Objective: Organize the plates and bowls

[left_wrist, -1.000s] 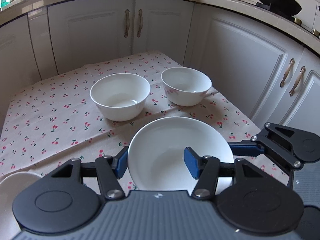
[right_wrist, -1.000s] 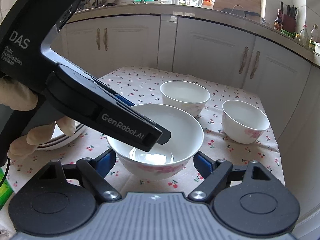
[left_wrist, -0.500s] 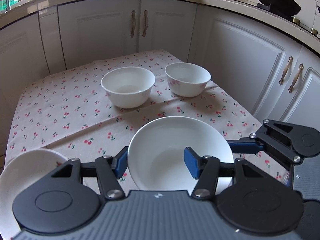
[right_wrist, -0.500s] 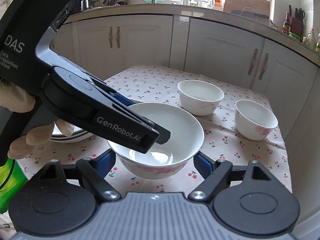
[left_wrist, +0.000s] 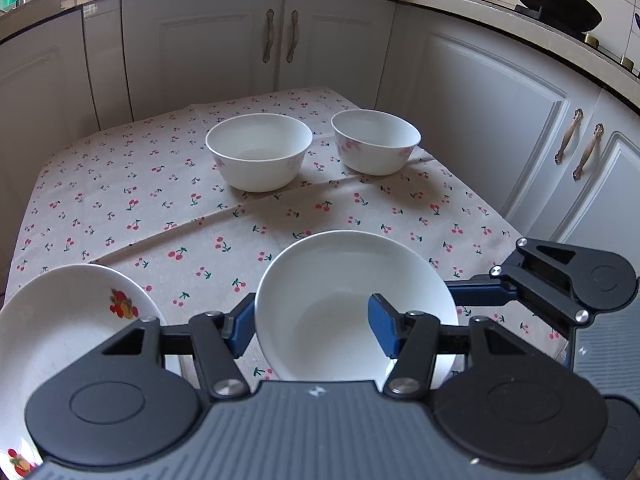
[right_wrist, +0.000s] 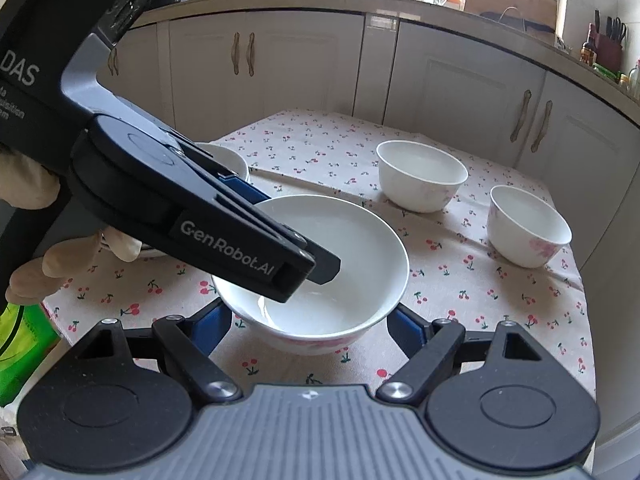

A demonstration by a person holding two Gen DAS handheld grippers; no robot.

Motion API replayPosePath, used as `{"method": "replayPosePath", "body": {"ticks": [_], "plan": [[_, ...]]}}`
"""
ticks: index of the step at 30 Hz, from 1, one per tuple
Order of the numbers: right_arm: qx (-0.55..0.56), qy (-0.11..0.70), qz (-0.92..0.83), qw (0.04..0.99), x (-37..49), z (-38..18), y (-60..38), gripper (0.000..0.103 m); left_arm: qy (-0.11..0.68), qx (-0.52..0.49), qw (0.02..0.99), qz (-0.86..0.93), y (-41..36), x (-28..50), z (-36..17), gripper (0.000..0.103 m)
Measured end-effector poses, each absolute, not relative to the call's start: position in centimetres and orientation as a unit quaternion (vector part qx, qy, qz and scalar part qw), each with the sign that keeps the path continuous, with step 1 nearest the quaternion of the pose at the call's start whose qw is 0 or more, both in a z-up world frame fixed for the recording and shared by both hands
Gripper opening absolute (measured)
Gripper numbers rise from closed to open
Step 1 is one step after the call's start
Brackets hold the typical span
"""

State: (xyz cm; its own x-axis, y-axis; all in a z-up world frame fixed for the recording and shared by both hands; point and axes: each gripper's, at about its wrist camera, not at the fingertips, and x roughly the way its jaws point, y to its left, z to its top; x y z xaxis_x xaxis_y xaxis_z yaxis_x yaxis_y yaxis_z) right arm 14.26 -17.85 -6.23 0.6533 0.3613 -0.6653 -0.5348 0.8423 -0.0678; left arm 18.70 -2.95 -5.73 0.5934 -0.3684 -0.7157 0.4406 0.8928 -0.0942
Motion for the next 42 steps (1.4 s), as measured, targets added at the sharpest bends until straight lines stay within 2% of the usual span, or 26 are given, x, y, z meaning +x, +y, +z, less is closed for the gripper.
{"method": "replayPosePath", "body": {"ticks": [28,31,33,34,35,42], "plan": [[-0.117,0.354,0.252,0.893,14.0,-6.8,-18.2,0.088,0.398,0.030,0.886,-0.234,-2.9,18.5,-6.9,0.059],[-0.112,0.355,0.254,0.893,14.0,-6.7,-18.2,0.089,0.398,0.025,0.885,-0.239,-2.7,18.5,-6.9,0.065],[-0.105,0.358,0.256,0.892,14.0,-6.7,-18.3,0.092,0.395,0.021,0.887,-0.239,-2.7,18.4,-6.8,0.077],[-0.102,0.356,0.256,0.893,14.0,-6.6,-18.3,0.098,0.392,0.022,0.889,-0.235,-2.6,18.4,-6.8,0.089],[-0.100,0.353,0.256,0.894,14.0,-6.5,-18.4,0.103,0.388,0.024,0.892,-0.230,-2.6,18.3,-6.6,0.092],[-0.093,0.340,0.260,0.899,13.5,-5.5,-18.7,0.103,0.369,0.029,0.902,-0.223,-1.9,17.9,-5.5,0.095]]}}
